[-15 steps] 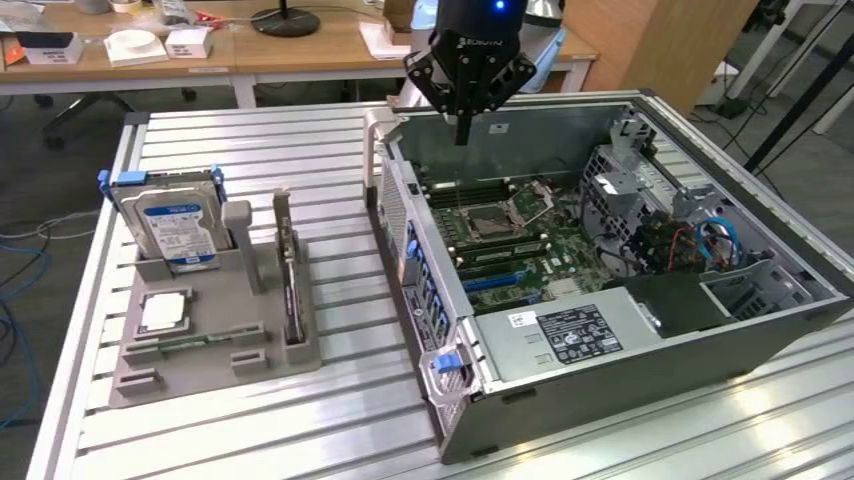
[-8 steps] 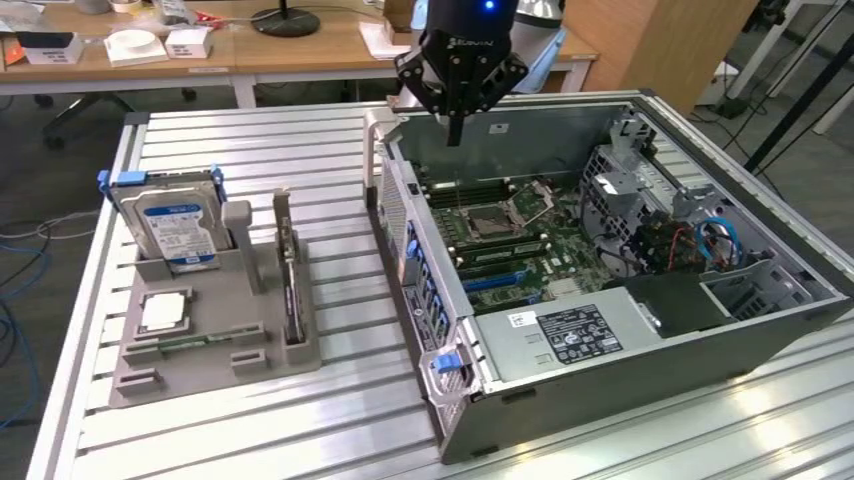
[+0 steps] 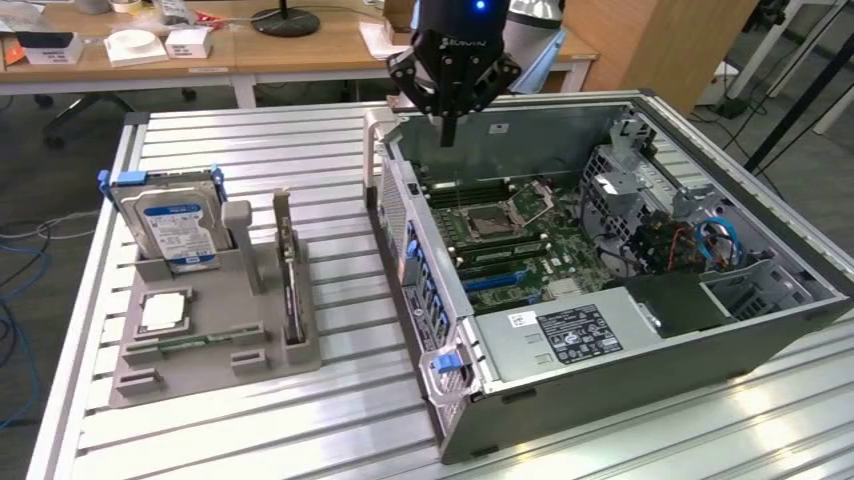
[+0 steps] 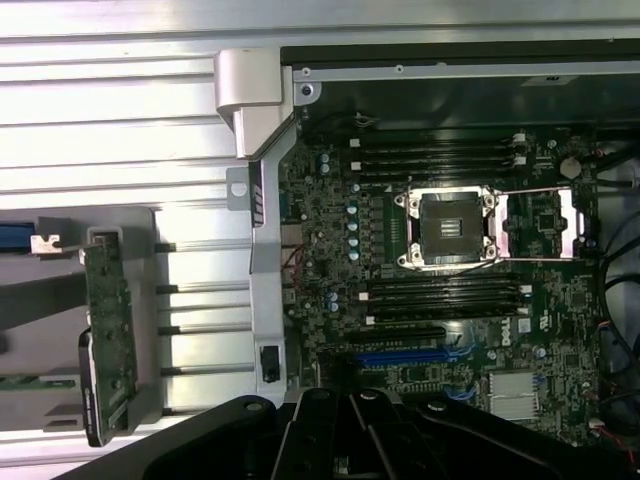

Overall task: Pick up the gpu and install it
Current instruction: 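Reach for the gpu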

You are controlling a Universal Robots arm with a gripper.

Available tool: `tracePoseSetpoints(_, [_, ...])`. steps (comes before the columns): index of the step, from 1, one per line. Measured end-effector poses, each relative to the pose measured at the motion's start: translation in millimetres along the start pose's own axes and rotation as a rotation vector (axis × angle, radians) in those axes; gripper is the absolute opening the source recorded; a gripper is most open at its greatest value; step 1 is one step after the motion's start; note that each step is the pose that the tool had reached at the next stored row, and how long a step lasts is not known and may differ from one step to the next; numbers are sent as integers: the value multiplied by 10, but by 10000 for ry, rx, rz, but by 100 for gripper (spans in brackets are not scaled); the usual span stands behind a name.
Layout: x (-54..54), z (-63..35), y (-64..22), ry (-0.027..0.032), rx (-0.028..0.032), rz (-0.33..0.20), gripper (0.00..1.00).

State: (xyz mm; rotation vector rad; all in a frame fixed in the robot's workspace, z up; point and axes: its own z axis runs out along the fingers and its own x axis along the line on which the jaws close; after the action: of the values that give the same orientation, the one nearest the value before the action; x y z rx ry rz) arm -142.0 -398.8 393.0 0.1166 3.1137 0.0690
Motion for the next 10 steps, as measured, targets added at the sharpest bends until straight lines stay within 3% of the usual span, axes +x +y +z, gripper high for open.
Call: tracePoseSetpoints(10, [46,-1,-3,0,1,0,11])
